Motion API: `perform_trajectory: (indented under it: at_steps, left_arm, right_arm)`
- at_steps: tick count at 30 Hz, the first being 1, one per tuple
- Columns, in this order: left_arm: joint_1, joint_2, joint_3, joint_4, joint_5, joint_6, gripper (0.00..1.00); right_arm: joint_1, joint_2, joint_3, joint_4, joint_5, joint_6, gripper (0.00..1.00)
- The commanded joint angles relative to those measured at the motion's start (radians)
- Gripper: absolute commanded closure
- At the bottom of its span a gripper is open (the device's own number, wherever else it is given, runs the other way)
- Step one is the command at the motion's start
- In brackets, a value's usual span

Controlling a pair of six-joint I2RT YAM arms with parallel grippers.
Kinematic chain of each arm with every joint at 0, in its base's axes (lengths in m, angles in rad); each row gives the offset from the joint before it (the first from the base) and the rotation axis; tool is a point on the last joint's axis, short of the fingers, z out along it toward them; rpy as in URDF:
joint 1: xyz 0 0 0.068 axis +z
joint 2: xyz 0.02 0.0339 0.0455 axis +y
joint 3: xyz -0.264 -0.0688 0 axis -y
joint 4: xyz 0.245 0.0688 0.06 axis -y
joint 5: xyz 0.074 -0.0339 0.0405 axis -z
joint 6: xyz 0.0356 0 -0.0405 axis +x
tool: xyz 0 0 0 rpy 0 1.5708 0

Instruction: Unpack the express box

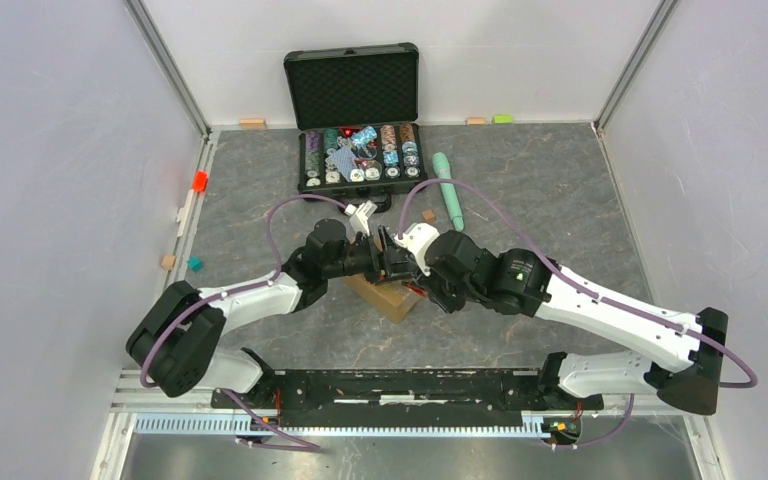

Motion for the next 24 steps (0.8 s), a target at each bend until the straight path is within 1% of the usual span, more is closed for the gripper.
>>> perform_trajectory:
  at_steps: [1, 8, 15, 18, 20, 22, 24]
  left_arm:
    - [0.044, 0.076, -0.059, -0.293, -0.052, 0.177, 0.27]
    - [0.047, 0.083, -0.047, -0.301, -0.048, 0.192, 0.28]
    - [0.048, 0.056, -0.016, -0.311, -0.033, 0.186, 0.27]
    - [0.050, 0.004, 0.059, -0.371, -0.023, 0.207, 0.24]
    - [0.061, -0.052, 0.137, -0.440, -0.023, 0.255, 0.20]
    - [0.083, -0.108, 0.219, -0.515, -0.008, 0.338, 0.16]
    - [0.091, -0.139, 0.315, -0.590, 0.065, 0.455, 0.16]
  right_arm:
    - [-0.014, -0.014, 0.044, -0.105, 0.015, -0.035, 1.00]
    - [-0.015, -0.041, 0.023, -0.141, -0.037, -0.028, 1.00]
    - [-0.016, -0.083, 0.051, -0.173, -0.004, 0.007, 1.00]
    - [-0.022, -0.106, 0.043, -0.132, -0.021, 0.012, 1.00]
    - [-0.029, -0.129, 0.023, -0.097, -0.059, 0.008, 1.00]
    - [-0.030, -0.158, 0.009, -0.062, -0.109, 0.000, 1.00]
    - [-0.029, -0.194, -0.003, -0.033, -0.171, -0.010, 1.00]
